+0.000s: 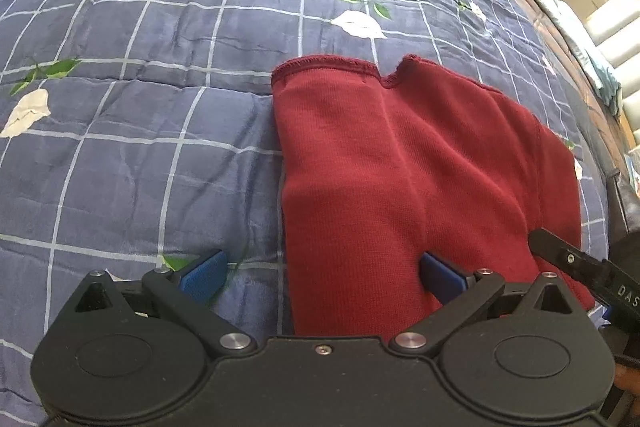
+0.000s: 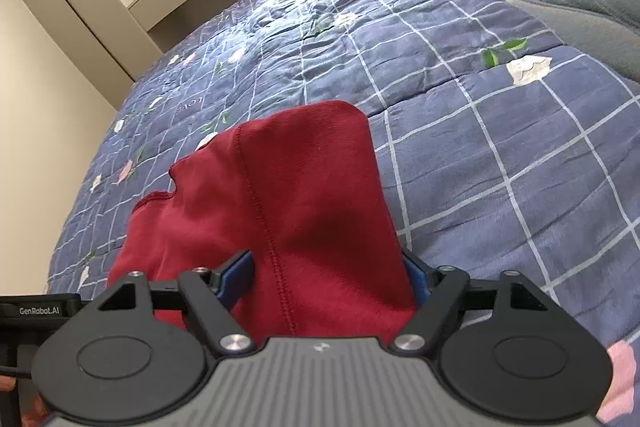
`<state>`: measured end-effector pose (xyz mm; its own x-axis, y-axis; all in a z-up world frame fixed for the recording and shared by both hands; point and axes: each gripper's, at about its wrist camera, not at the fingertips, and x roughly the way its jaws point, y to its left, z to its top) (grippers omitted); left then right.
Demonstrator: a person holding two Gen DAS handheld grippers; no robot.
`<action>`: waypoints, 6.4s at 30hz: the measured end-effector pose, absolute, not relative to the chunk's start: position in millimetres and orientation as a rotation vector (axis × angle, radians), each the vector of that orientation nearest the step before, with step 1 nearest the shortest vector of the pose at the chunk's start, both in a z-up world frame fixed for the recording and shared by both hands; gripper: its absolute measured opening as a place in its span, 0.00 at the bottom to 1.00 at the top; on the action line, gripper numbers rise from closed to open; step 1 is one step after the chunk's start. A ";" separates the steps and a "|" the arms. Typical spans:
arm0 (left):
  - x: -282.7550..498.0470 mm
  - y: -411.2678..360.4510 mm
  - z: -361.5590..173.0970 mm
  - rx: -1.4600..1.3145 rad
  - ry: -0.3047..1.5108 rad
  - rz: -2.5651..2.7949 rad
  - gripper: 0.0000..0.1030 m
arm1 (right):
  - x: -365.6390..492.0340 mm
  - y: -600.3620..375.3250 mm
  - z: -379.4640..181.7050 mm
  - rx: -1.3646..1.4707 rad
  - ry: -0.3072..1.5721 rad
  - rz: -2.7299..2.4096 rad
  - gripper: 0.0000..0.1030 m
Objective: Fold small clothes
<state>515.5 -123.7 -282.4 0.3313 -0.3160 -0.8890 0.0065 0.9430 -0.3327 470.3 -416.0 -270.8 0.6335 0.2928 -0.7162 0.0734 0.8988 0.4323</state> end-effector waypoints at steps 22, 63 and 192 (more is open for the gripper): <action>509.4 -116.4 -261.5 -0.339 1.161 -0.403 0.30 | 438.8 -364.7 -222.0 0.421 0.734 0.031 0.23; 389.7 -22.7 -142.1 -0.239 0.992 -0.037 0.99 | 331.0 -312.4 -116.0 0.219 0.589 0.181 1.00; 7.4 -10.7 41.4 -0.146 0.777 0.085 0.99 | 43.7 -267.2 32.9 0.068 0.717 0.284 1.00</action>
<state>7.4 -10.7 41.4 0.7101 0.0225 -0.7037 -0.1298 0.9865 -0.0994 43.7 -267.2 32.9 0.7172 0.2794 -0.6384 -0.2333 0.9595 0.1579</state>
